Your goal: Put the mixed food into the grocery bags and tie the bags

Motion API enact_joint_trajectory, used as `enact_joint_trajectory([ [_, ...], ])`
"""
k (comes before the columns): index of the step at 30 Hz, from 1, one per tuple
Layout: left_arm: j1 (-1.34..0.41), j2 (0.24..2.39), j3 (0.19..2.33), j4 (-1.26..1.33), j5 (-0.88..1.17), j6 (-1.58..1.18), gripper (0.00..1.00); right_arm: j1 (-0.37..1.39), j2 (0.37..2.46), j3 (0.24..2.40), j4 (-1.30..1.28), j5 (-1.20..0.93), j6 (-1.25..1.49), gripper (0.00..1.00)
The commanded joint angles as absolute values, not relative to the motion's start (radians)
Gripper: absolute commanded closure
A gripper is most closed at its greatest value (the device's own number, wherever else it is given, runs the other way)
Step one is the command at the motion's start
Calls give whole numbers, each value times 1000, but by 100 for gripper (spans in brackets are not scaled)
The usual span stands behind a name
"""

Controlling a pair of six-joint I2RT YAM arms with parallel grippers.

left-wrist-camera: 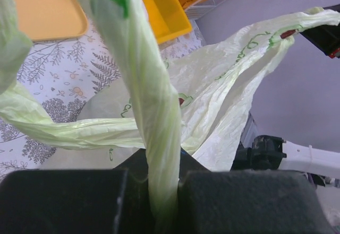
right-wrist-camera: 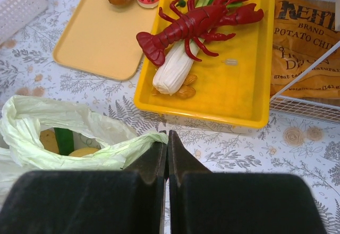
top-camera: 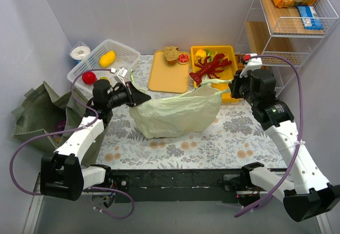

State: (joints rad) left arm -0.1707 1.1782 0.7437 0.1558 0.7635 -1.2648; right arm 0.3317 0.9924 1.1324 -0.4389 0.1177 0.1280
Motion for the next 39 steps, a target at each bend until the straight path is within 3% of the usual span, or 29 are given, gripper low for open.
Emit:
enact_joint_trajectory([
  [1, -190, 1218, 790, 167, 903, -1203, 100, 322, 942, 1085, -361, 79, 111, 99],
  [14, -397, 1525, 1087, 37, 926, -1060, 100, 324, 764, 979, -75, -311, -115, 99],
  [25, -405, 1514, 1107, 6, 976, -919, 100, 353, 916, 982, 20, -771, -34, 99],
  [39, -509, 1565, 1149, -58, 1118, -807, 100, 558, 1189, 1106, -164, -816, -120, 99],
])
